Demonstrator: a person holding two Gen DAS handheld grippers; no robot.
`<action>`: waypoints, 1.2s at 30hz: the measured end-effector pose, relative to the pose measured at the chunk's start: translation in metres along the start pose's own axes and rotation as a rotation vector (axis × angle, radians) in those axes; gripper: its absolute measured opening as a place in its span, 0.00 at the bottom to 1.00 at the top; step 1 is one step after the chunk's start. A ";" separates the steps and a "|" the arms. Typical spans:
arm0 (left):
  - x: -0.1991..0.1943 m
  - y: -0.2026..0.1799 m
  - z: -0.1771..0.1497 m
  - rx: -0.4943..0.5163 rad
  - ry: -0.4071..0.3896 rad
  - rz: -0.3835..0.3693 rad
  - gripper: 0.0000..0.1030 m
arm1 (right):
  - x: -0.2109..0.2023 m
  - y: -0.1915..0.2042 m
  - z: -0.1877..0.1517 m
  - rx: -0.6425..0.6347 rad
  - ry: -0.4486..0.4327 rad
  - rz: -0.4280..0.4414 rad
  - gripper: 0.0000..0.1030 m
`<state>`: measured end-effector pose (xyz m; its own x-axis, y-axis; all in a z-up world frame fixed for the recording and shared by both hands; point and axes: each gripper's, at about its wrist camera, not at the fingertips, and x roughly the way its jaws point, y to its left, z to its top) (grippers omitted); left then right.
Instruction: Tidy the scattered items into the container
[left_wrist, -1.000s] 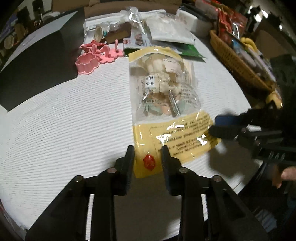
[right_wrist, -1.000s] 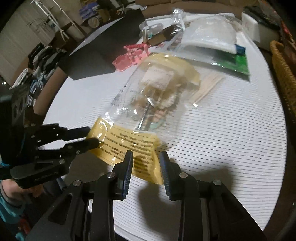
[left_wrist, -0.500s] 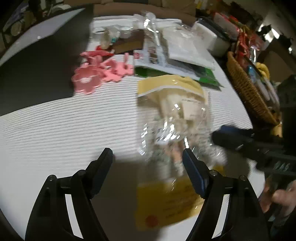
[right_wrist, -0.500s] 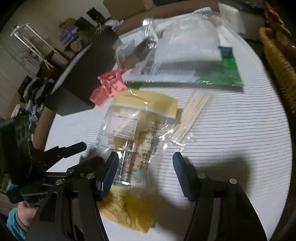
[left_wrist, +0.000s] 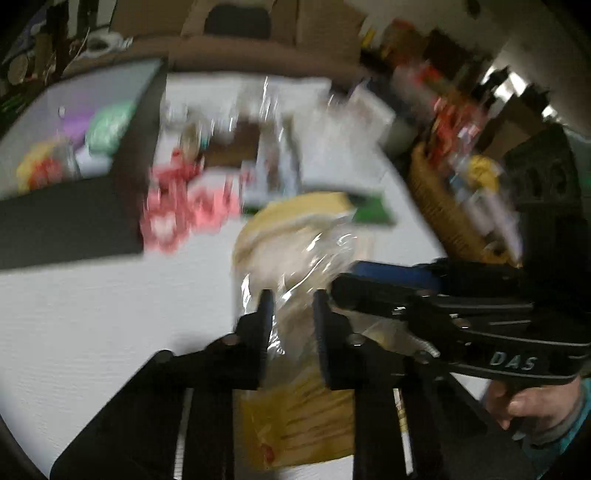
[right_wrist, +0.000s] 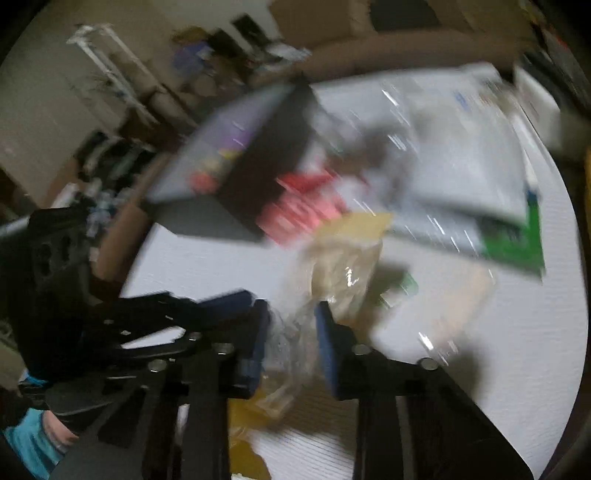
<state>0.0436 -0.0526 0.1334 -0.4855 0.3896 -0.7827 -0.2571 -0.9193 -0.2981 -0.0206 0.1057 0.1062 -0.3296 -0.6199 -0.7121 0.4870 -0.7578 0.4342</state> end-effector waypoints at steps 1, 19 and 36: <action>-0.014 0.003 0.013 0.004 -0.027 0.002 0.10 | -0.006 0.013 0.012 -0.034 -0.016 -0.006 0.20; 0.054 0.050 -0.063 -0.183 0.150 -0.008 0.52 | 0.027 -0.080 -0.054 0.151 0.103 -0.200 0.53; 0.023 0.045 -0.105 -0.180 0.092 -0.173 0.52 | 0.035 -0.037 -0.041 0.281 0.079 0.178 0.48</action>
<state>0.1082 -0.0910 0.0446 -0.3673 0.5429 -0.7552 -0.1735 -0.8377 -0.5179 -0.0168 0.1205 0.0425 -0.1906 -0.7382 -0.6471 0.2855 -0.6724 0.6829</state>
